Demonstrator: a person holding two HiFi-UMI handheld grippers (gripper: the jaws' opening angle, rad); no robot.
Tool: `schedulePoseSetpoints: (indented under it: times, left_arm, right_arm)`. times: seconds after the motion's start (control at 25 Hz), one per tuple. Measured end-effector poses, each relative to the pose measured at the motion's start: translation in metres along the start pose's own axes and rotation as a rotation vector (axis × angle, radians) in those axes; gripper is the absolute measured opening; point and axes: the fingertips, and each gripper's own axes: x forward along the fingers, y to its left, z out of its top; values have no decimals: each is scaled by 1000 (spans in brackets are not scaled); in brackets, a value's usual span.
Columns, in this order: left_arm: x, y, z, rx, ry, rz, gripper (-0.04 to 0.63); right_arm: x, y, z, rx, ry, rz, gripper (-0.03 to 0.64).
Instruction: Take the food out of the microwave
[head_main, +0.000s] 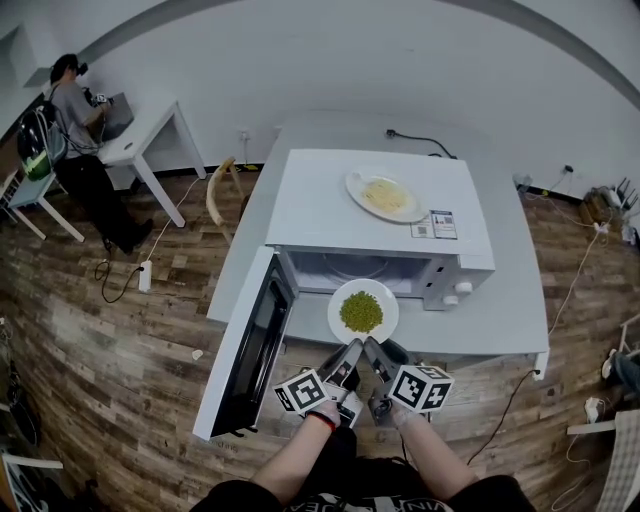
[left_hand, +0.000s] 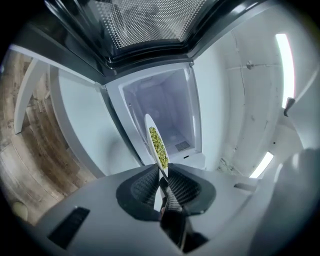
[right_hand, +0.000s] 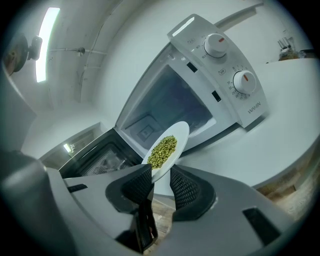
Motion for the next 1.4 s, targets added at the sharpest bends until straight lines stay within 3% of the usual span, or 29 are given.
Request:
schedulePoseSetpoints:
  times: [1.4]
  left_arm:
    - [-95, -40, -91, 24, -45, 61, 55]
  right_arm:
    - [-107, 32, -77, 6, 42, 63, 124]
